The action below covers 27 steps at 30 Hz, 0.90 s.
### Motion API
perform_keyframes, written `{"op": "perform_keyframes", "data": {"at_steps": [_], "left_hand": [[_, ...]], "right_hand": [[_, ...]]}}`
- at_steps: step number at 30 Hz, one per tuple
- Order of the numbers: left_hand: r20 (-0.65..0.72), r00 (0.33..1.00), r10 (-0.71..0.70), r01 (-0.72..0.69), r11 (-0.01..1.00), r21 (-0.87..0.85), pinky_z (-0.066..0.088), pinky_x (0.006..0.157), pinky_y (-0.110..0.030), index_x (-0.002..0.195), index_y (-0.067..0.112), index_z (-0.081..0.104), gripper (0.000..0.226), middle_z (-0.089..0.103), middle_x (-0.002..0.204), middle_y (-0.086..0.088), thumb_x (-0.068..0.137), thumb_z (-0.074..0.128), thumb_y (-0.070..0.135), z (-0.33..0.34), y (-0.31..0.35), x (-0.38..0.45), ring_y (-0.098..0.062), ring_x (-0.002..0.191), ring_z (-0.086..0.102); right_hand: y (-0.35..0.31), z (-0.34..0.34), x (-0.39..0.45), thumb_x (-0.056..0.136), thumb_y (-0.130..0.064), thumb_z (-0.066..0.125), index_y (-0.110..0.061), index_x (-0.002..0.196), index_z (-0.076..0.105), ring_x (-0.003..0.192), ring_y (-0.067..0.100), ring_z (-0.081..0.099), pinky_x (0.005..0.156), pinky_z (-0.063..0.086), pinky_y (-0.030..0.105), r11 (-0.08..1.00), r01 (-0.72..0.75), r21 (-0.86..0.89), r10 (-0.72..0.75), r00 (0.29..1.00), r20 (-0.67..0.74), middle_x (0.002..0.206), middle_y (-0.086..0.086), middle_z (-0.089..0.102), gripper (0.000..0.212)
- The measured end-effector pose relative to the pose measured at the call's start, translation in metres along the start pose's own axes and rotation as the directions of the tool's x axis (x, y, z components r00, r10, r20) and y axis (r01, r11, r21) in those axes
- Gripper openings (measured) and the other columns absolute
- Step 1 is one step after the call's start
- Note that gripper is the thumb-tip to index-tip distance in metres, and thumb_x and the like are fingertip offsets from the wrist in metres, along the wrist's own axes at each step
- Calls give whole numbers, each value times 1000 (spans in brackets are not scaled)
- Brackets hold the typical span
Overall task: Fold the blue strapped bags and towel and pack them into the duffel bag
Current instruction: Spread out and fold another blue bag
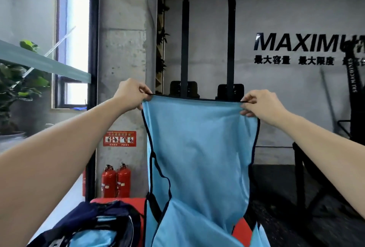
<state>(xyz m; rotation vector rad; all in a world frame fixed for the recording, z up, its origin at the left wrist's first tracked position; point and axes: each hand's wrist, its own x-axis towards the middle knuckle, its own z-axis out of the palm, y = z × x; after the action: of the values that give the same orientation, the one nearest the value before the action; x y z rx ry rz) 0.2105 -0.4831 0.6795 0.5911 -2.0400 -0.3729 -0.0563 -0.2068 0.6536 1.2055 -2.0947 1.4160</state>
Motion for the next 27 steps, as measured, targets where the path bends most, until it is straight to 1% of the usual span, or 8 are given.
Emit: {"op": "perform_keyframes", "data": {"at_steps": [5,9,11,15,18,20,23,27], "left_hand": [[159,977,-142,144,990,1,49,40,-21,89,8,71,5,72,72,-13,91,69,4,75,-60,-24,-20,52,71],[225,960,-167,149,984,93,48,50,-17,86,12,73,8,69,70,-2,89,68,6,136,-111,-59,-13,59,67],[264,951,-159,113,977,181,42,65,-21,88,17,74,6,68,74,4,90,69,14,159,-128,-86,-12,67,61],[327,925,-195,122,965,232,35,75,-24,82,20,76,12,66,74,12,87,73,31,196,-157,-159,-9,78,57],[397,898,-188,126,976,178,40,72,-15,81,20,78,6,70,78,12,84,76,25,214,-169,-233,-2,73,60],[438,877,-197,148,978,145,40,69,-5,82,19,78,3,68,73,17,84,76,19,223,-176,-279,6,69,59],[451,875,-176,131,983,129,49,76,-24,83,17,76,5,70,77,11,84,73,13,237,-187,-335,-4,70,63],[519,827,-218,158,975,157,44,71,-20,81,24,71,13,64,77,15,84,69,11,245,-205,-382,1,65,57]], "right_hand": [[64,56,-19,92,-6,68,-9,93,68,69,17,75,71,63,34,990,-44,-135,64,986,153,79,11,74,3],[128,109,-47,90,-17,70,-16,87,68,76,13,68,76,52,28,947,6,-321,75,968,239,81,-1,72,4],[155,130,-72,90,-23,70,-19,89,69,83,17,62,77,42,26,925,47,-377,66,958,280,85,-1,68,5],[198,156,-138,91,-23,69,-19,89,71,81,11,63,77,44,24,942,38,-332,87,932,353,85,-5,69,5],[224,169,-205,89,-17,71,-19,88,71,68,-1,63,68,41,12,964,9,-264,101,911,399,78,-11,67,3],[239,177,-245,88,-16,73,-20,87,71,75,2,63,73,44,17,967,14,-254,97,902,420,80,-13,67,5],[258,184,-293,88,-22,74,-23,86,70,77,11,62,76,49,29,959,-12,-283,151,868,474,81,-10,69,4],[276,192,-338,89,-27,73,-22,90,73,95,20,60,77,43,31,922,66,-381,158,835,526,80,-10,61,5]]}}
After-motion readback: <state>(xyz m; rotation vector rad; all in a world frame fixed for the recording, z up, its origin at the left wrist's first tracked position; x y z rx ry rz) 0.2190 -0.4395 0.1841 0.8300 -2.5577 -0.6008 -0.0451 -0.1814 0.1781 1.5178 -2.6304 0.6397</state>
